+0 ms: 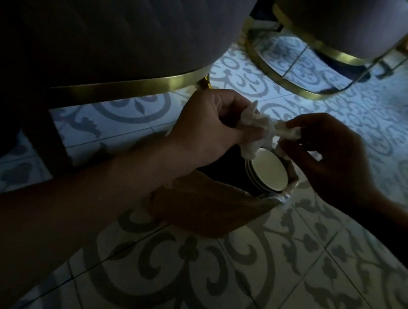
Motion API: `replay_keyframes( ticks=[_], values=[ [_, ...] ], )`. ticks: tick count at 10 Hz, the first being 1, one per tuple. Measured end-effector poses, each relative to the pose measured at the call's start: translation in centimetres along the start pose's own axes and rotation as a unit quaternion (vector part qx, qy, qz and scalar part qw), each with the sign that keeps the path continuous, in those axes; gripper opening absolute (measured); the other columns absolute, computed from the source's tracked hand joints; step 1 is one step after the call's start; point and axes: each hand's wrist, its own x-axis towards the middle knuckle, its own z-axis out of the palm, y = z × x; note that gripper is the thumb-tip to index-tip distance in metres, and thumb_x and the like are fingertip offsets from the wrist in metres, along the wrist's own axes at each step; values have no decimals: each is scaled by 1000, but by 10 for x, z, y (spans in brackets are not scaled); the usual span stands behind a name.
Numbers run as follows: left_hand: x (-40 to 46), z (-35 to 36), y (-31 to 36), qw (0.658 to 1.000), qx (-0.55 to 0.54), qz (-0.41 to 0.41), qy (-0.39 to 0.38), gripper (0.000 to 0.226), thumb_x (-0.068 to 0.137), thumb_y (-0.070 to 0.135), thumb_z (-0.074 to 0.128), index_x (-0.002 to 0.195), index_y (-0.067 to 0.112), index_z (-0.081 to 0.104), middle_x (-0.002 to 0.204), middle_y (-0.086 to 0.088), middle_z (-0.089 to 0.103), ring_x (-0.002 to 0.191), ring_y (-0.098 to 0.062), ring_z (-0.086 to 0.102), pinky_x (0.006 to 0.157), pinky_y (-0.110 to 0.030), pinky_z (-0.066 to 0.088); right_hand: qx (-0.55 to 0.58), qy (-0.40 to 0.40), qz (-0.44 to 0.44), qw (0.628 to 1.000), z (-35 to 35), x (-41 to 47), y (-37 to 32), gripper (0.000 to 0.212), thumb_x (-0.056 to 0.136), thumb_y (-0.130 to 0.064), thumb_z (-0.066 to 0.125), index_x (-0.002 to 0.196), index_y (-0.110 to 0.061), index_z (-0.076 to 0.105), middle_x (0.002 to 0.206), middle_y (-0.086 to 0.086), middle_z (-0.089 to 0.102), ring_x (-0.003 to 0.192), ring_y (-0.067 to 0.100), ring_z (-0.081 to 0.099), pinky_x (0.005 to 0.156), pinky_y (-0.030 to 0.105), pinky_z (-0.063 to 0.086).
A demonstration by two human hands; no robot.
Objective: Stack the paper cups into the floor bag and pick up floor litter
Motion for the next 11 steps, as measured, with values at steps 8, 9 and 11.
replay_keyframes(
  ticks=[8, 9, 11],
  values=[
    [2, 20, -30, 977, 196, 65, -49, 25, 70, 24, 83, 90, 15, 70, 83, 5, 72, 75, -4, 69, 69, -31, 59, -71, -36, 79, 994, 1, -14, 43, 24, 82, -35, 65, 104, -26, 65, 75, -9, 68, 66, 7, 67, 63, 28, 58],
    [-3, 5, -19, 970, 224, 87, -28, 18, 73, 21, 81, 87, 17, 71, 79, 9, 71, 73, -2, 68, 67, -23, 56, -70, -14, 75, 995, 4, -9, 37, 18, 84, -31, 65, 100, -24, 67, 75, -8, 68, 63, 7, 67, 62, 29, 57],
    [-20, -45, -1, 943, 314, 111, -9, 7, 79, 25, 72, 85, 22, 72, 78, 5, 72, 72, -4, 67, 65, -33, 57, -46, -25, -43, 998, 39, 20, -5, 5, 86, -13, 66, 82, -14, 69, 71, -2, 69, 65, 11, 65, 62, 27, 52]
  ],
)
